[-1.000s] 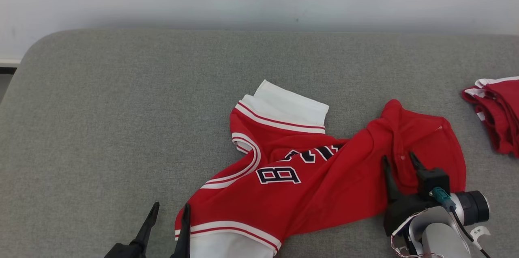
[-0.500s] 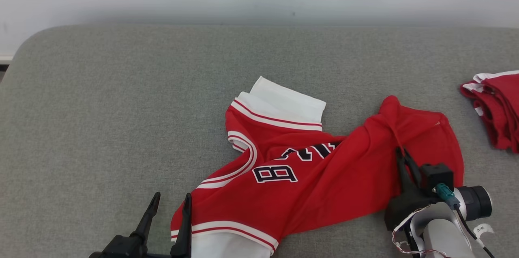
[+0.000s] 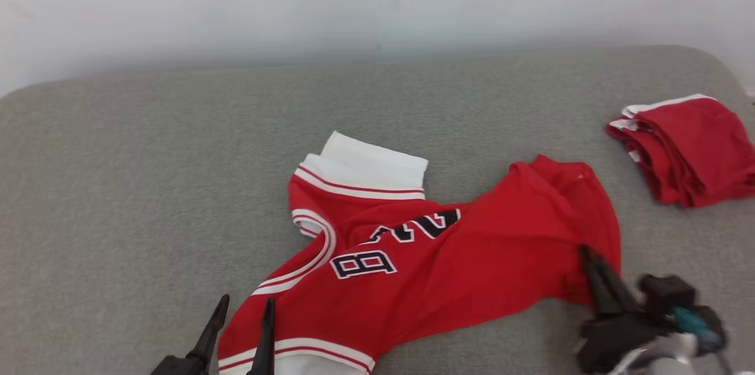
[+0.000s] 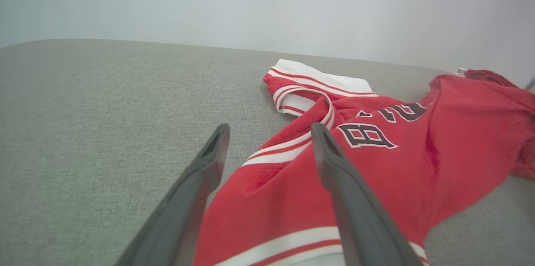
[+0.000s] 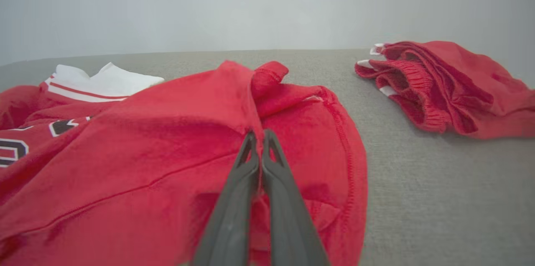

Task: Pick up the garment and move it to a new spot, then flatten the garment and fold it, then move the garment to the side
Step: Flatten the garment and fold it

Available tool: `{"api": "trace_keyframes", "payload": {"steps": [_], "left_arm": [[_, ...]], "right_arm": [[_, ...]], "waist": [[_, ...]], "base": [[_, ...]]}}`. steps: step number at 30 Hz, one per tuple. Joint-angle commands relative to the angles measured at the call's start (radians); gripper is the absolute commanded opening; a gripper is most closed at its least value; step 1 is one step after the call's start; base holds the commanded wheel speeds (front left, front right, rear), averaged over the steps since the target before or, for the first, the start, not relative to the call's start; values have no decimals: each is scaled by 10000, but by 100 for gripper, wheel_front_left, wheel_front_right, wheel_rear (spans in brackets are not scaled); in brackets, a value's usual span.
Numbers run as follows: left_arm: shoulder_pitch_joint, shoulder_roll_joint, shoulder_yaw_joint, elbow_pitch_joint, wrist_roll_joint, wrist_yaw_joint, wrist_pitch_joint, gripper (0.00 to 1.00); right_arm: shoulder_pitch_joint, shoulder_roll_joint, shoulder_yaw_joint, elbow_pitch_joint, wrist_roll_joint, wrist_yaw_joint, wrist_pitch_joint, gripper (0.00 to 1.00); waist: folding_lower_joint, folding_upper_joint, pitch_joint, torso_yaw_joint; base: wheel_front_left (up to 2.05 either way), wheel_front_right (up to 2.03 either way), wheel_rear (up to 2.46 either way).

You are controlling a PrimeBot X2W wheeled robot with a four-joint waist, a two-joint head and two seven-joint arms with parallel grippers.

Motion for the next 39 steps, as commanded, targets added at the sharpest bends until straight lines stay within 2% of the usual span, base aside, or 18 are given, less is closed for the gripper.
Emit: {"api": "trace_keyframes", "payload": {"steps": [1,6,12,13,14,15,19,26,32,33,35,39], "left_arm": [[105,30,-16,-17,49,19,-32,100],[-67,18,-73,45,63,19,-30,100],[-311,140,-151,259,2,19,-32,100],[-373,150,-161,283,-3,19,-32,100],[-437,174,-155,310,5,19,-32,100],[-500,170,-162,342,11,19,-32,100],[-884,231,-120,492,35,19,-32,100],[-2591,360,-21,1145,128,19,-32,100],[-4985,557,-547,2883,-240,19,-32,100],[-4985,557,-547,2883,-240,19,-32,100],[-6008,793,-1279,4121,-666,20,-28,100],[-7201,973,-1842,5705,-899,19,78,100]], "right_arm": [[234,-546,99,-200,356,-29,-4,0],[1238,-1474,673,-809,1542,-27,1,0],[2095,-2483,1848,-1066,2867,-29,0,0],[2129,-2633,1754,-941,2960,-29,0,21],[2176,-2771,1697,-719,2975,-29,1,73],[2173,-2788,1650,-597,3026,-29,0,100],[1999,-2767,791,-528,2677,-29,0,100],[1691,-2010,-852,-1385,1332,-28,0,100],[1087,-1494,-635,-1768,766,-29,1,100],[1087,-1494,-635,-1768,766,-29,1,100],[807,-1427,-492,-1660,604,-29,0,100],[610,-1317,-460,-1592,426,-29,0,100]], "waist": [[1,0,-105,-409],[1,0,37,-775],[1,0,220,-1027],[1,0,250,-1069],[1,0,291,-1108],[1,0,320,-1127],[1,0,584,-1144],[1,0,1470,-999],[1,0,2228,-848],[1,0,2228,-848],[1,0,2381,-822],[1,0,2510,-799]], "base": [[0,0,0],[0,0,0],[0,0,0],[0,0,0],[0,0,0],[0,0,0],[0,0,0],[0,0,0],[0,0,0],[0,0,0],[0,0,0],[0,0,0]]}}
